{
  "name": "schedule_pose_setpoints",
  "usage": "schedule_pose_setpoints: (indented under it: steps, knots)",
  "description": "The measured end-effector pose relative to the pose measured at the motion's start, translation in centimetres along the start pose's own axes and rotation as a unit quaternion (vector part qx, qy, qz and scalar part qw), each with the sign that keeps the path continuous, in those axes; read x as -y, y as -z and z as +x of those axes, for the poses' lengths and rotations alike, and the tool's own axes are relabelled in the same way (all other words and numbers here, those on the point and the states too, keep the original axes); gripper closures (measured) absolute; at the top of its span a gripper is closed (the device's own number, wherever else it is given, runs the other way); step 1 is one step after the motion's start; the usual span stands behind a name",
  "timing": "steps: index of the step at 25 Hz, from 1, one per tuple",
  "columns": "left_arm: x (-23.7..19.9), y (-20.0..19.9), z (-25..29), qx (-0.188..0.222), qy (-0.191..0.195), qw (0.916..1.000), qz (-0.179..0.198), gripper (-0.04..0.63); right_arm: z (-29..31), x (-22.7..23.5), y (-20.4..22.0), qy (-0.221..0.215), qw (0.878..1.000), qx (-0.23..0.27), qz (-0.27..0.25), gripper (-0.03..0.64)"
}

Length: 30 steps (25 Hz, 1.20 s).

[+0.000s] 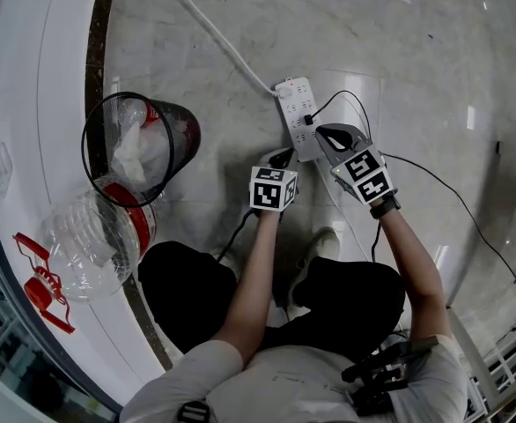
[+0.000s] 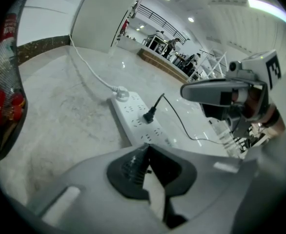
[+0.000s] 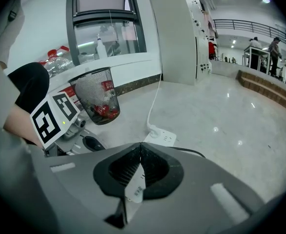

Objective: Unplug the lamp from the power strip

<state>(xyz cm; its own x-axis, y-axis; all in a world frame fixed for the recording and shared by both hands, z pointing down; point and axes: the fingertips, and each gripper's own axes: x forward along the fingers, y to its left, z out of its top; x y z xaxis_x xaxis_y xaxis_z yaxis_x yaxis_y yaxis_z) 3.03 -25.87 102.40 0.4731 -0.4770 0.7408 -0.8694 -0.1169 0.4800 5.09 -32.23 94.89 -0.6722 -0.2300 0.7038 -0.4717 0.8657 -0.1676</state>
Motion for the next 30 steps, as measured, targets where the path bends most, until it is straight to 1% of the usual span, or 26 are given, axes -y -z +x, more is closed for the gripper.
schedule_pose_setpoints:
  steps: [3, 17, 22, 25, 27, 30]
  knots:
    - [0.2, -0.1, 0.1, 0.002, 0.005, 1.0000, 0.001, 0.592, 0.1, 0.2, 0.2, 0.002, 1.000, -0.001, 0.002, 0.611]
    - [1.2, 0.8, 1.4, -0.015, 0.019, 0.9997, 0.004, 0.592, 0.9, 0.5, 2.0, 0.011, 1.000, -0.012, 0.009, 0.611]
    - [1.2, 1.1, 2.1, -0.018, 0.014, 0.9997, 0.006, 0.592, 1.5, 0.9, 2.8, 0.017, 1.000, -0.016, 0.014, 0.611]
    - [1.0, 1.7, 2.6, -0.031, 0.010, 0.9995, -0.003, 0.594, 1.8, 1.3, 3.1, 0.024, 0.999, -0.015, 0.019, 0.611]
    - [1.0, 1.8, 2.7, -0.031, 0.011, 0.9995, -0.005, 0.594, 1.9, 1.5, 3.3, 0.027, 0.999, -0.013, 0.022, 0.611]
    - [1.3, 1.8, 2.7, -0.033, 0.009, 0.9994, 0.008, 0.594, 1.9, 1.8, 3.4, 0.033, 0.999, -0.009, 0.026, 0.611]
